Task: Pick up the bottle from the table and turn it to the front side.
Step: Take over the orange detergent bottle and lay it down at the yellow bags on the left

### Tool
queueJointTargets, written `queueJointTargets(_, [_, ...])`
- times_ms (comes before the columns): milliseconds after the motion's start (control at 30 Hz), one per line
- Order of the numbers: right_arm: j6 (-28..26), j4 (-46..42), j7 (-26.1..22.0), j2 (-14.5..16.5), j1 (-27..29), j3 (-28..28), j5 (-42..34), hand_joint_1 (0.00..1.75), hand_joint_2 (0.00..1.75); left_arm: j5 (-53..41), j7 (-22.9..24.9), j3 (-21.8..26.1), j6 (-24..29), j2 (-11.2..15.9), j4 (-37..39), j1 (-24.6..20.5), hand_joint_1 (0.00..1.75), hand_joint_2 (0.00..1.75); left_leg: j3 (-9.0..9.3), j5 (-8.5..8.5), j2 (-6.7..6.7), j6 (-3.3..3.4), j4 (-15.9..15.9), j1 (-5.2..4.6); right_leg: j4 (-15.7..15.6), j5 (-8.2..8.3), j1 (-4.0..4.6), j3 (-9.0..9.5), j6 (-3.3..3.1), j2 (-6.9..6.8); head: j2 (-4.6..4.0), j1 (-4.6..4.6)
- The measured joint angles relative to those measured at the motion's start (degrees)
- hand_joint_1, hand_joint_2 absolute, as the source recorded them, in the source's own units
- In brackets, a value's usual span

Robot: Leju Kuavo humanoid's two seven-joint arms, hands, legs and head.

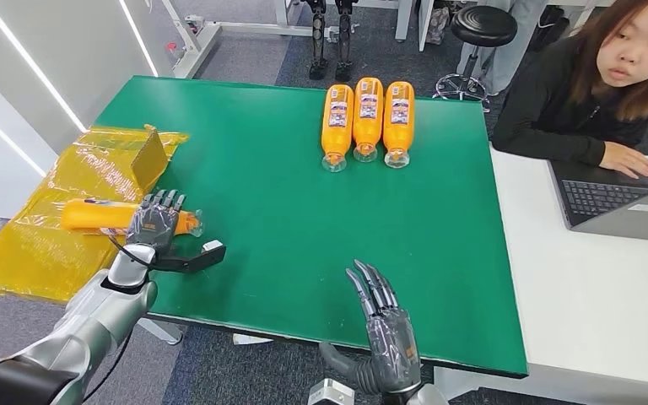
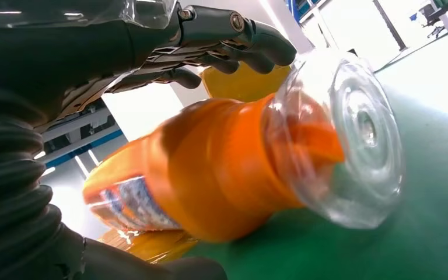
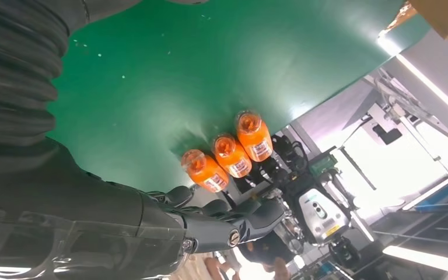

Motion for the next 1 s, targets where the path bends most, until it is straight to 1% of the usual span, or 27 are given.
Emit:
queueJointTargets(133, [-1.1, 1.3, -0.7, -0.2, -0.4, 0.0, -1.4, 0.00, 1.75, 0.0, -1.1, 0.6, 2.6, 0.0, 0.0, 0.4, 0.00, 1.75, 0.00, 0.00, 0.00, 0.00, 0.0, 0.00, 0.0, 0.00, 0.00, -0.01, 0.00, 0.00, 0.00, 0.01])
queueJointTargets(233, [-1.6, 2.1, -0.6, -0.2, -0.7, 0.0, -1.6, 0.00, 1.75, 0.6, -3.3, 1.3, 6.9, -0.5, 0.0, 1.1, 0.00, 1.75, -0.01, 0.00, -0.01, 0.00, 0.0, -0.01, 0.0, 0.00, 0.00, -0.03, 0.00, -0.01, 0.00, 0.00])
queueJointTargets(300, [-2.0, 2.7, -0.1, -0.1, -0.9, 0.1, -1.3, 0.00, 1.75, 1.7, -5.8, 2.0, 10.4, -1.4, 0.0, 1.6, 0.00, 1.75, -0.02, 0.00, -0.04, 0.00, 0.0, -0.01, 0.0, 0.00, 0.00, -0.04, 0.00, -0.03, 0.00, 0.00])
queueJointTargets(367, [-2.1, 3.1, 0.6, 0.2, -0.9, 0.1, -0.7, 0.00, 1.75, 3.7, -9.6, 3.0, 14.1, -2.9, -0.7, 2.2, 0.00, 1.75, -0.03, 0.00, -0.06, 0.01, 0.0, -0.03, 0.0, 0.00, -0.01, -0.03, 0.01, -0.05, 0.00, 0.00])
queueJointTargets(433, [-2.0, 3.5, 1.3, 0.7, -0.8, 0.1, 0.5, 0.00, 1.75, 7.1, -15.1, 4.2, 16.9, -4.8, -2.8, 3.4, 0.00, 1.75, -0.04, -0.01, -0.07, 0.01, 0.0, -0.05, -0.1, 0.00, -0.03, -0.03, 0.01, -0.05, 0.00, 0.01])
queueJointTargets(500, [-2.0, 3.8, 1.6, 1.2, -0.6, 0.0, 1.5, 0.00, 1.75, 12.3, -21.3, 5.1, 17.6, -6.9, -7.4, 5.7, 0.00, 1.75, -0.04, -0.02, -0.04, 0.03, 0.0, -0.08, -0.1, 0.00, -0.06, -0.03, 0.01, -0.03, 0.00, 0.01])
queueJointTargets(567, [-2.0, 4.0, 1.7, 1.5, -0.3, -0.2, 2.2, 0.00, 1.75, 19.2, -26.6, 5.4, 16.0, -8.8, -14.8, 9.4, 0.00, 1.75, -0.04, -0.05, 0.00, 0.05, 0.0, -0.09, -0.1, 0.00, -0.08, -0.04, 0.02, 0.00, 0.00, 0.00])
queueJointTargets(633, [-2.1, 4.2, 1.7, 1.7, 0.0, -0.7, 2.5, 0.00, 1.75, 25.9, -29.8, 5.1, 13.3, -10.0, -23.6, 13.4, 0.00, 1.75, -0.06, -0.08, 0.01, 0.07, 0.0, -0.08, -0.1, -0.02, -0.07, -0.06, 0.04, 0.02, 0.00, 0.01])
queueJointTargets(700, [-2.4, 4.3, 1.6, 1.7, 0.3, -1.3, 2.5, 0.00, 1.75, 31.2, -31.8, 4.4, 11.3, -10.7, -31.6, 16.7, 0.00, 1.75, -0.07, -0.10, 0.01, 0.08, 0.0, -0.08, -0.1, -0.03, -0.07, -0.07, 0.06, 0.02, 0.00, 0.01])
queueJointTargets(833, [-3.0, 4.3, 1.0, 1.7, 1.1, -2.3, 1.7, 0.00, 1.75, 41.4, -37.2, 2.4, 7.3, -11.2, -44.1, 21.2, 0.00, 1.75, -0.08, -0.10, 0.00, 0.09, 0.0, -0.06, -0.1, -0.04, -0.07, -0.08, 0.07, 0.00, 0.00, -0.01])
queueJointTargets(900, [-3.4, 4.3, 0.7, 1.7, 1.7, -2.8, 1.1, 0.00, 1.75, 47.4, -40.2, 1.3, 3.3, -11.5, -49.4, 22.9, 0.00, 1.75, -0.08, -0.10, -0.01, 0.09, 0.0, -0.05, -0.1, -0.04, -0.06, -0.07, 0.06, -0.01, 0.00, 0.01])
queueJointTargets(1000, [-3.9, 3.7, 0.1, 1.7, 2.9, -3.6, -0.2, 0.00, 1.75, 59.9, -44.4, 0.0, -6.9, -12.3, -55.9, 24.9, 0.00, 1.75, -0.08, -0.10, 0.00, 0.09, 0.0, -0.05, -0.1, -0.04, -0.06, -0.06, 0.06, 0.00, 0.00, 0.00])
